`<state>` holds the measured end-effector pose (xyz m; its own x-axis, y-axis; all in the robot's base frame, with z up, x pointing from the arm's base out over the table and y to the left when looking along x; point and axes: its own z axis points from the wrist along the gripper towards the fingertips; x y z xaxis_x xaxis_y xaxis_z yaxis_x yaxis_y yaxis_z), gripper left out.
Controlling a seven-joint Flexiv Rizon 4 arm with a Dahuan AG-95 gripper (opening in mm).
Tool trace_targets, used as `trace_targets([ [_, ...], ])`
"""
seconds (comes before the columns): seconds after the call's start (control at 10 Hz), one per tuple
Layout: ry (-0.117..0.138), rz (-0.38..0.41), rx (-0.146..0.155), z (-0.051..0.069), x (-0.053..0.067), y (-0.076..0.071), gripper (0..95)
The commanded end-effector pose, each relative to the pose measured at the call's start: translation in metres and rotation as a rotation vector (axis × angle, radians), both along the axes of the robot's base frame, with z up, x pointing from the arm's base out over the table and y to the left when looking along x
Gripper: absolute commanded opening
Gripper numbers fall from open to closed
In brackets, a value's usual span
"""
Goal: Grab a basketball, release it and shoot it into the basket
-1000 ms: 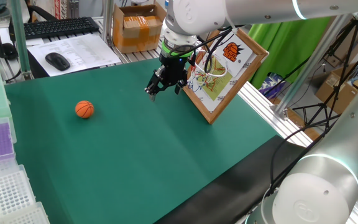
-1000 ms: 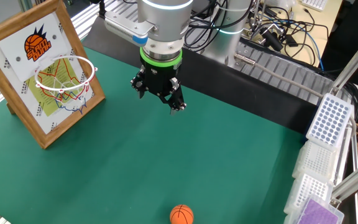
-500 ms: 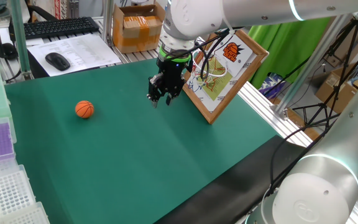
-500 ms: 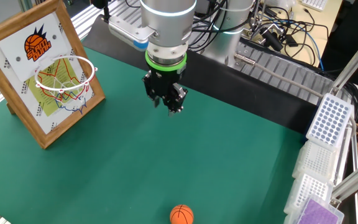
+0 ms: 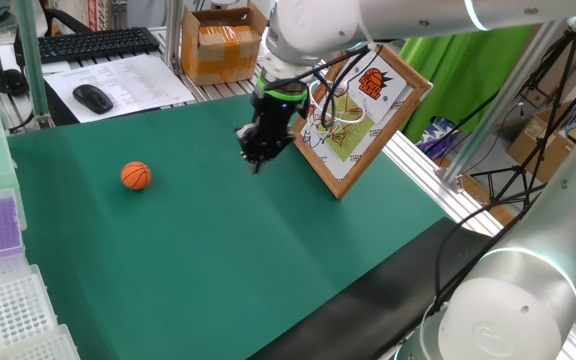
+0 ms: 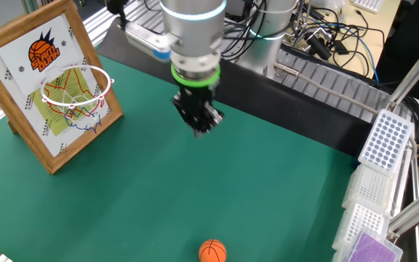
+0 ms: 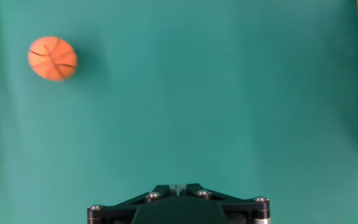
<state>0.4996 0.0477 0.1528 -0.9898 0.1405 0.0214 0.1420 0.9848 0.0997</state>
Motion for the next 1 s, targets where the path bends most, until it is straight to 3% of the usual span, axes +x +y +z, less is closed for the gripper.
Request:
trace_targets([
  [0.1,0.001,0.015,-0.016,0.001,0.006,0.011,0.0],
  [0.3,-0.012,0.015,-0.018,-0.003,0.014,0.021,0.0],
  [0.4,-0.035,0.014,-0.02,-0.008,0.02,0.026,0.0],
  [0.6,-0.043,0.015,-0.02,-0.013,0.026,0.032,0.0],
  [0.9,-0.02,0.029,-0.036,-0.021,0.031,0.043,0.0],
  [1.0,-0.001,0.039,-0.05,-0.022,0.031,0.045,0.0],
])
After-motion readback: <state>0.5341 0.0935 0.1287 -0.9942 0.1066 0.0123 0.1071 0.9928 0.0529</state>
